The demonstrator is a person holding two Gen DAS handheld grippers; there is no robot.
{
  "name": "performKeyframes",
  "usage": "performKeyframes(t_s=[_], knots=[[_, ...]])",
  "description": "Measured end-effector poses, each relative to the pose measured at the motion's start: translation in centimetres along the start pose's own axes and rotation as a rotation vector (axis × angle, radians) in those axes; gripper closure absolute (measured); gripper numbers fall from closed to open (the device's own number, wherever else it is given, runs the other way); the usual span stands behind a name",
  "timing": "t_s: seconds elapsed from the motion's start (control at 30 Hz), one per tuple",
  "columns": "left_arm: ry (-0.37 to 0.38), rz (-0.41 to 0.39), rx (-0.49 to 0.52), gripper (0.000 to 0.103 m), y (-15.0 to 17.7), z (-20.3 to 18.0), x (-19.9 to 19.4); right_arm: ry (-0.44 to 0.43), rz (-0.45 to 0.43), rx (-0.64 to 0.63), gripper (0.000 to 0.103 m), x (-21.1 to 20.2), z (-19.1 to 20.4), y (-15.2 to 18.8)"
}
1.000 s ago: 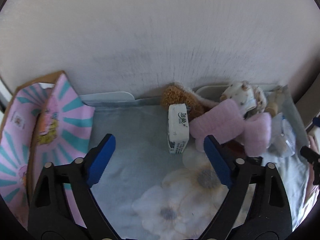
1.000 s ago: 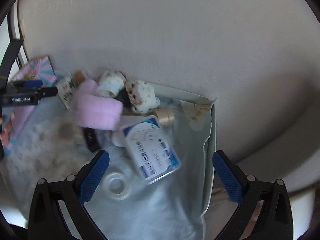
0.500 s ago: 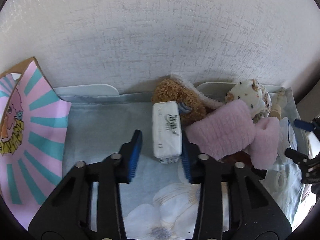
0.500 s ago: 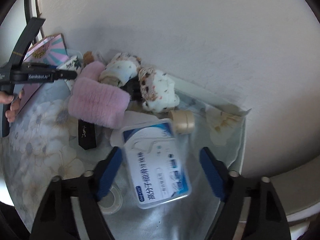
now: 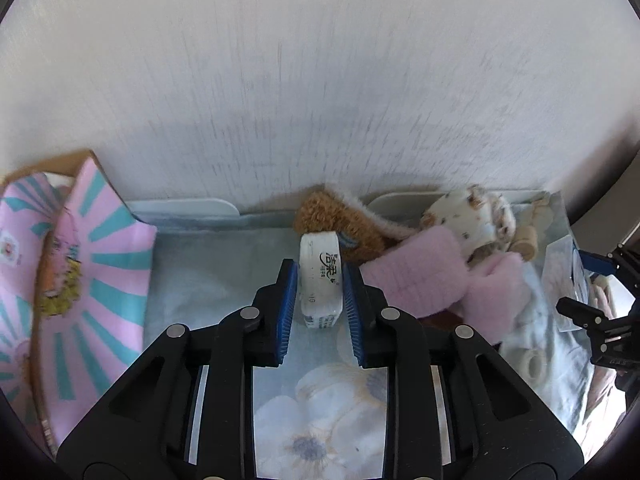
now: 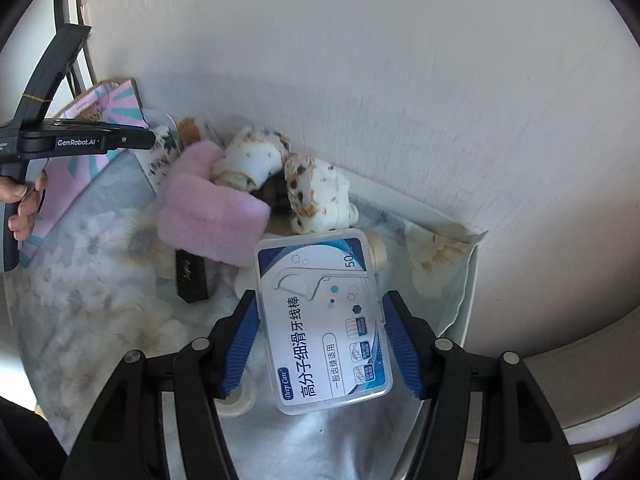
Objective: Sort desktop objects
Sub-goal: 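Grasp the white tissue pack with the left tool while the right tool grasps the floss-pick box, then lift the tissue pack and floss box and carry both toward the cardboard box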
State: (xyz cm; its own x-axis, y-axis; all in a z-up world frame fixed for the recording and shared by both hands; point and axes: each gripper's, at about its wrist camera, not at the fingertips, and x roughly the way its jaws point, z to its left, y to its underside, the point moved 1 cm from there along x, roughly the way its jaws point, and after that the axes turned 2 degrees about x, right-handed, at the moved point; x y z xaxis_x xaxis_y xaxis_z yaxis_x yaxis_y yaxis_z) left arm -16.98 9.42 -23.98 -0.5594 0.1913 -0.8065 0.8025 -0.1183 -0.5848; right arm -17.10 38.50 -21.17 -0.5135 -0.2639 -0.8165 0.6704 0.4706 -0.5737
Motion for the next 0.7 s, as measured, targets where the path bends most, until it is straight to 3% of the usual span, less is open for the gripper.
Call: performKeyframes(t_s=[0.33, 0.7], knots=[[0.017, -0.049, -0.009, 0.084, -1.6, -1.2, -9.1, -0.019, -0.031, 0.015, 0.045, -4.9, 2.4, -3.1], [-0.003, -0.119, -0.001, 0.084, -1.7, 1.4, -16.3, -0.004, -0.081, -0.054, 0.045, -8.8, 7.0, -7.4]])
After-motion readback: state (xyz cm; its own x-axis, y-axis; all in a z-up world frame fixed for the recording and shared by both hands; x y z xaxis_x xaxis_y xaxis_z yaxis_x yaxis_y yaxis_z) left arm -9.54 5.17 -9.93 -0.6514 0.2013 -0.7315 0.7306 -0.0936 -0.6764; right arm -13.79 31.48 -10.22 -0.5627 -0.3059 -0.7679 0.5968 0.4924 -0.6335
